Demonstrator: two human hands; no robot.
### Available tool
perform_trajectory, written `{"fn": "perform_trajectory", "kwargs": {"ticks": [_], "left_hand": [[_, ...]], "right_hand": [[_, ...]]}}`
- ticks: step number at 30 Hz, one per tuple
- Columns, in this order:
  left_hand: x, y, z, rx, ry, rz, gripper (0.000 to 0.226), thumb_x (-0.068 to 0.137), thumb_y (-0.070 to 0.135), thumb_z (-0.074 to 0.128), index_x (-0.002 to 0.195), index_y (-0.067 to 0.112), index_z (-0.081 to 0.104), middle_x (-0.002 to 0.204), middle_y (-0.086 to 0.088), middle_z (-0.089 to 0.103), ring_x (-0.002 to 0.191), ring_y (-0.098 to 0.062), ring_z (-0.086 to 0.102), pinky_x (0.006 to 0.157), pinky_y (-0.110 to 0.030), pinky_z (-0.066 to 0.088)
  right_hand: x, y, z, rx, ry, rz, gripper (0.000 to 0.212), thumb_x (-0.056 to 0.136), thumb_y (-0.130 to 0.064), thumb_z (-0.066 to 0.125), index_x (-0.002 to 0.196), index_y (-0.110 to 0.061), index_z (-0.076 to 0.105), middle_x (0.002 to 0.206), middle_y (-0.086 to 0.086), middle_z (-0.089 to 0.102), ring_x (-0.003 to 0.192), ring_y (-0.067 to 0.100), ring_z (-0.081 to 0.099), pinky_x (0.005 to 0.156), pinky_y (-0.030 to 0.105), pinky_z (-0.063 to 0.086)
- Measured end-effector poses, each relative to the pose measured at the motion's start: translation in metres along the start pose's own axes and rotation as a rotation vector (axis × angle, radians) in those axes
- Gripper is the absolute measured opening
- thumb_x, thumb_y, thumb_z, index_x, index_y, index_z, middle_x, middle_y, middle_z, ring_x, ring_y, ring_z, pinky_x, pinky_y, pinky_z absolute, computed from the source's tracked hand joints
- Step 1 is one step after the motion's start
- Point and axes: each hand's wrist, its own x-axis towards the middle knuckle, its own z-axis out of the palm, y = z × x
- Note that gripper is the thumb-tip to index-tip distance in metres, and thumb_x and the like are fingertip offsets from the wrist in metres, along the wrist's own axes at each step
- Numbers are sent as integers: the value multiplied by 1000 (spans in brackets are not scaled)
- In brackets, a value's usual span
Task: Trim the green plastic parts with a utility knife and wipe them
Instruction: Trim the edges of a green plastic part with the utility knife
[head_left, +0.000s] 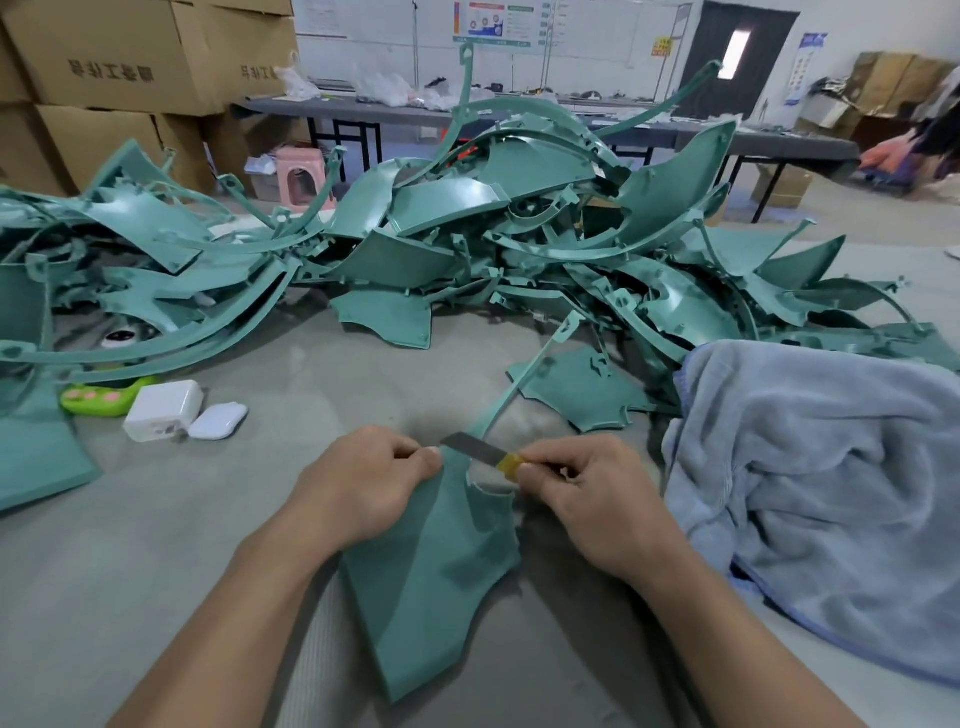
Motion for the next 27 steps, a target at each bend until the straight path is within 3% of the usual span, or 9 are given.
{"fn": "perform_trajectory", "kwargs": {"ticks": [4,6,9,14,16,19,22,25,27], "left_hand": [[2,-2,1,15,3,14,51,95,53,54,59,18,42,48,8,40,51,-17,40,59,-35,37],[2,-2,1,25,1,20,51,95,52,53,59,18,41,47,9,39,48,-14,38,58,-34,36],[2,-3,2,19,10,27,50,96,51,54,63,15,42,49,7,40,49,-14,38,58,-35,36],[-1,0,0,-1,45,4,49,93,53,51,65,12,48,51,1,46,55,-20,47,61,-37,42],[-2,5,-1,-11,161,-42,45,92,54,50,68,17,57,53,0,56,63,-24,58,63,-38,46],[-4,13,-4,-97,493,-138,33,93,52,50,67,33,57,52,13,55,59,-20,53,53,-33,33],[-8,18,-5,-249,725,-111,42,93,47,49,62,20,45,51,13,49,50,-13,43,49,-35,28],[-9,23,0,-340,682,-119,45,90,45,56,62,9,51,47,8,45,50,-12,45,51,-39,35],[-9,26,1,-391,567,-147,34,87,42,65,69,14,66,51,10,60,53,-9,56,51,-33,42]], "right_hand": [[1,5,-3,-297,222,48,20,96,-29,64,82,-16,69,64,-1,65,61,16,56,58,34,46],[-2,7,-7,-233,290,-11,17,95,-28,64,84,-16,69,66,-2,65,61,14,57,57,32,47],[-4,3,2,-226,87,-12,11,94,-29,66,86,-23,71,67,-4,65,63,13,56,57,27,43],[-2,8,-9,-157,322,74,20,94,-28,65,75,-23,68,63,-11,63,63,8,57,53,20,42],[-6,7,-10,-79,292,82,20,95,-27,66,74,-25,68,64,-10,63,60,9,54,54,26,43],[-11,2,-8,-28,313,101,28,95,-28,64,68,-22,62,53,-1,54,49,11,43,50,30,37],[-12,-8,-10,118,371,102,32,97,-26,62,65,-27,60,48,-3,50,45,8,38,48,25,33],[-13,-19,-2,157,323,54,30,99,-28,59,69,-30,60,48,0,54,42,6,40,45,20,34],[-12,-25,6,132,302,19,28,100,-33,58,72,-28,60,50,-1,56,44,7,43,46,20,34]]}}
